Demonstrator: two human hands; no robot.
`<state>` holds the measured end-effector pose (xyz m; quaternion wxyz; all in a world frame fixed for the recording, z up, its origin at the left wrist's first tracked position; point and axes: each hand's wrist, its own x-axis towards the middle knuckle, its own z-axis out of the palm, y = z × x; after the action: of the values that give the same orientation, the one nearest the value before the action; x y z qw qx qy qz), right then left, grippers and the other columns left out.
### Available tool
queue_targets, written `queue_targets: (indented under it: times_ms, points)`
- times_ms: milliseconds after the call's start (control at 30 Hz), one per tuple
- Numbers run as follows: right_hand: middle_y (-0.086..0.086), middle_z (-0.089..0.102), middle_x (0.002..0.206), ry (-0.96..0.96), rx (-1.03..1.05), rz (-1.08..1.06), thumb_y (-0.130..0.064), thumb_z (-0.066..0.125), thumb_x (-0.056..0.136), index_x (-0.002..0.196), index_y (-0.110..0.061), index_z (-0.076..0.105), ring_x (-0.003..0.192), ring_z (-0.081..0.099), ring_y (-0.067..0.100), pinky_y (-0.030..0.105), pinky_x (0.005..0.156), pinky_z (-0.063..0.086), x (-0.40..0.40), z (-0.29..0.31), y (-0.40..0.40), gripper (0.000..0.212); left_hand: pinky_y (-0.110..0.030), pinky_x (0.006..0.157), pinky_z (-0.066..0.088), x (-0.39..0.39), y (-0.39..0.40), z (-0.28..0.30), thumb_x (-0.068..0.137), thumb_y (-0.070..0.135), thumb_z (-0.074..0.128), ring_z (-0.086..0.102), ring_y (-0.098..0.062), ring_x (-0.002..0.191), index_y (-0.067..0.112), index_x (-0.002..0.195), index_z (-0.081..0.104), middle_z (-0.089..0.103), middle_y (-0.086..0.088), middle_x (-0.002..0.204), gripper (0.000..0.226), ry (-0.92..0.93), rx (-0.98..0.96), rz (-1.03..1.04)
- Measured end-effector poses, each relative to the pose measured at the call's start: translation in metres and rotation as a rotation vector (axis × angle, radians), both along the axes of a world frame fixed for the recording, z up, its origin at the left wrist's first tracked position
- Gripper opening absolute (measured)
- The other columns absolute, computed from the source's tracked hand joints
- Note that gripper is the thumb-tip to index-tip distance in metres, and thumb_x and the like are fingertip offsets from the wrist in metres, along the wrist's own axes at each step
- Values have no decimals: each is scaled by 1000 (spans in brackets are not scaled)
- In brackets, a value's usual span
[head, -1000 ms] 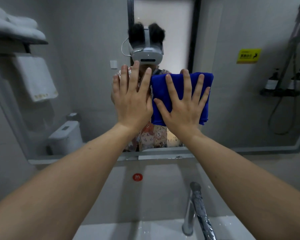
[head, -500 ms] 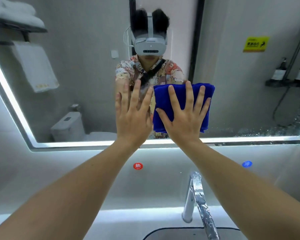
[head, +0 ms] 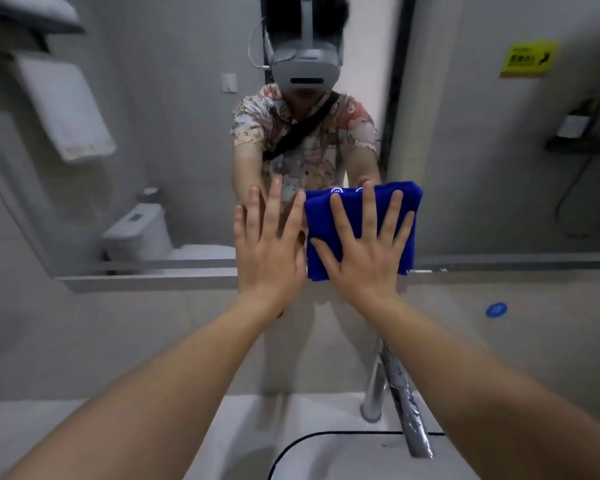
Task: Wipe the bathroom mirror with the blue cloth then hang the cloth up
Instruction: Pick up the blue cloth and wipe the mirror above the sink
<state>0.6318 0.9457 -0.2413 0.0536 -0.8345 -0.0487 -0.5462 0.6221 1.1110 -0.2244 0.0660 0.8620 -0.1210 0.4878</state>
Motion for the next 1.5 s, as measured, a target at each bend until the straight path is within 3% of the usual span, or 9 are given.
queue_targets:
  times_ms: [233,600,733,867,1133,1267,1500]
  points:
    - [15,22,168,-4,-23,47,-66,44,102,161,-34,22,152,13,50,74,119,13,1,-29,-9,71,-58,124,14,-3,-8,-20,97,40,42,11,-40,155,21,160,29,15,-13,169,67,58,-4,24]
    - [13,19,169,73,-65,83,-64,44,103,160,-34,28,153,10,48,71,122,7,-1,-53,-24,66,-59,124,16,-11,-31,-45,96,29,63,9,-41,155,24,160,28,16,-15,169,74,80,-84,22]
    - [9,11,170,112,-122,63,-66,42,103,162,-36,21,154,6,46,70,122,5,-3,-60,-33,70,-58,125,13,-9,-39,-56,96,29,61,5,-40,156,23,161,26,13,-13,169,74,88,-117,-11]
    - [8,10,170,143,-187,46,-69,39,102,162,-37,18,155,3,45,69,123,3,-4,-63,-44,71,-58,125,11,-1,-36,-61,99,29,46,7,-42,155,23,161,25,14,-14,169,67,53,-109,-25]
    - [2,6,172,170,-237,39,-65,40,101,162,-40,12,158,-7,39,66,124,-1,-7,-61,-63,71,-56,126,7,-5,-43,-59,94,20,58,3,-41,156,22,162,23,11,-14,169,76,57,-151,-38]
    - [-2,-3,173,190,-195,35,-67,34,101,162,-41,8,157,-18,33,65,125,-2,-9,-62,-84,71,-55,126,13,-3,-58,-62,95,25,66,14,-41,154,16,159,31,21,-15,167,73,-16,51,-126]
    - [-4,-10,172,157,-173,54,-67,36,102,164,-41,5,158,-16,32,65,125,1,-8,-66,-129,74,-53,126,15,-11,-107,-65,99,25,56,18,-39,154,12,157,36,24,-14,166,62,0,61,-173]
